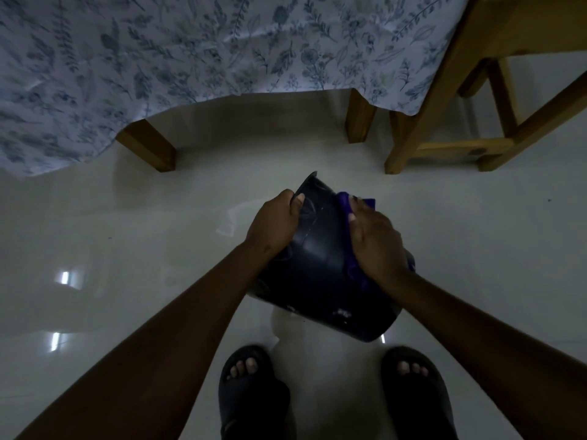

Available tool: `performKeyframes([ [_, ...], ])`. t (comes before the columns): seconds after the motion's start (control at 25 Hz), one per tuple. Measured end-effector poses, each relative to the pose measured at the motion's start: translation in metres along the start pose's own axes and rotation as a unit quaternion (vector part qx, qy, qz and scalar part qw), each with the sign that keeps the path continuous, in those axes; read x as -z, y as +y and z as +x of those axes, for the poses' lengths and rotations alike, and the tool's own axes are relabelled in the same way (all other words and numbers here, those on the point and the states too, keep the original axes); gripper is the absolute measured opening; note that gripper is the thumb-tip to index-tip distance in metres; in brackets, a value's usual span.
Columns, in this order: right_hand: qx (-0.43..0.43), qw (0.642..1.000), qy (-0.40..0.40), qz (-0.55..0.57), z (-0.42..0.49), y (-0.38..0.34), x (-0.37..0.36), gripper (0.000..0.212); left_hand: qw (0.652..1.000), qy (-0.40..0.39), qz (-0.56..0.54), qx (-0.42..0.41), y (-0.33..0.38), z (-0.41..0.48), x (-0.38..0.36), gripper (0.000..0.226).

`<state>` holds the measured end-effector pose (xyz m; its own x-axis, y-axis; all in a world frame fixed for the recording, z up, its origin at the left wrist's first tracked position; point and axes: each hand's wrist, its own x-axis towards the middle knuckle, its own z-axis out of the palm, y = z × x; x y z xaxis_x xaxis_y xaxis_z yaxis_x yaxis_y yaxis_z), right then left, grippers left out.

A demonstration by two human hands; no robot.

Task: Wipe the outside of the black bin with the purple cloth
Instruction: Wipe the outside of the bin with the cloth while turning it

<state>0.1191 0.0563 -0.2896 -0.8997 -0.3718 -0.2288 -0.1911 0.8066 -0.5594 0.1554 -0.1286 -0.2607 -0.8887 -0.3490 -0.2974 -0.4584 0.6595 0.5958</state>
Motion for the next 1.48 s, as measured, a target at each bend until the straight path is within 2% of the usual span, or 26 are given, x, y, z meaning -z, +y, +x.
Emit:
performKeyframes([
  [0.04, -0.003, 1.000, 0.006, -0.017, -0.010, 0.004, -0.003, 0.049, 1.000, 0.002, 0.000, 0.003, 0.001, 0.000, 0.000, 0.035],
  [0.16, 0.107, 0.986, 0.011, -0.128, -0.076, -0.002, -0.024, 0.053, 1.000, 0.001, 0.012, 0.003, 0.001, 0.001, -0.002, 0.034],
  [0.28, 0.155, 0.983, 0.001, -0.101, -0.046, 0.000, -0.020, 0.051, 1.000, -0.002, 0.001, -0.014, 0.000, -0.002, 0.000, 0.035],
  [0.36, 0.056, 0.998, -0.016, -0.010, 0.000, 0.004, -0.008, 0.048, 1.000, 0.007, 0.003, -0.018, -0.002, -0.005, 0.001, 0.037],
  [0.44, -0.075, 0.993, -0.059, 0.065, 0.022, 0.019, -0.001, 0.045, 1.000, 0.017, 0.013, -0.014, -0.004, -0.008, 0.000, 0.040],
  [0.48, -0.108, 0.990, -0.063, 0.061, 0.014, 0.021, -0.002, 0.046, 1.000, 0.019, 0.022, -0.012, -0.004, -0.008, -0.001, 0.041],
  [0.52, -0.106, 0.993, -0.035, 0.033, -0.002, 0.022, -0.005, 0.048, 0.999, 0.020, 0.035, -0.013, -0.004, -0.007, -0.001, 0.041],
  [0.56, -0.076, 0.997, -0.003, -0.013, -0.024, 0.020, -0.012, 0.051, 0.999, 0.022, 0.046, -0.017, -0.003, -0.005, -0.002, 0.041],
  [0.64, 0.015, 0.996, 0.011, -0.091, -0.063, 0.006, -0.025, 0.056, 0.998, 0.025, 0.053, -0.024, -0.003, -0.003, -0.002, 0.040],
  [0.8, 0.128, 0.987, 0.001, -0.094, -0.052, -0.014, -0.031, 0.054, 0.999, 0.026, 0.034, -0.022, -0.014, -0.017, -0.001, 0.036],
  [0.84, 0.119, 0.990, 0.006, -0.077, -0.034, -0.014, -0.028, 0.053, 0.999, 0.028, 0.034, -0.021, -0.015, -0.019, 0.000, 0.035],
  [0.88, 0.071, 0.997, -0.001, -0.043, -0.016, -0.013, -0.022, 0.051, 0.999, 0.029, 0.037, -0.020, -0.015, -0.018, 0.000, 0.036],
  [0.96, -0.069, 0.997, -0.024, 0.033, 0.005, 0.002, -0.011, 0.048, 0.998, 0.036, 0.048, -0.022, -0.011, -0.014, -0.001, 0.040],
  [1.04, -0.152, 0.988, -0.015, 0.015, -0.013, 0.012, -0.009, 0.050, 0.997, 0.040, 0.055, -0.020, -0.005, -0.009, -0.002, 0.044],
  [1.08, -0.131, 0.990, 0.010, -0.042, -0.035, 0.011, -0.016, 0.053, 0.997, 0.043, 0.060, -0.022, -0.003, -0.006, -0.003, 0.044],
  [1.16, -0.023, 0.992, 0.026, -0.125, -0.080, -0.008, -0.032, 0.057, 0.997, 0.039, 0.065, -0.027, -0.003, -0.002, -0.005, 0.044],
  [1.24, 0.065, 0.991, 0.021, -0.114, -0.086, -0.024, -0.043, 0.057, 0.998, 0.033, 0.055, -0.030, -0.008, -0.003, -0.004, 0.042],
  [1.32, 0.128, 0.987, 0.017, -0.099, -0.051, -0.031, -0.038, 0.054, 0.998, 0.027, 0.048, -0.026, -0.010, -0.010, -0.003, 0.037],
  [1.36, 0.111, 0.991, 0.012, -0.073, -0.028, -0.029, -0.033, 0.052, 0.998, 0.026, 0.049, -0.028, -0.010, -0.011, -0.002, 0.036],
  [1.48, -0.045, 0.998, -0.015, 0.043, 0.013, -0.001, -0.013, 0.048, 0.997, 0.033, 0.056, -0.033, -0.007, -0.008, -0.001, 0.039],
])
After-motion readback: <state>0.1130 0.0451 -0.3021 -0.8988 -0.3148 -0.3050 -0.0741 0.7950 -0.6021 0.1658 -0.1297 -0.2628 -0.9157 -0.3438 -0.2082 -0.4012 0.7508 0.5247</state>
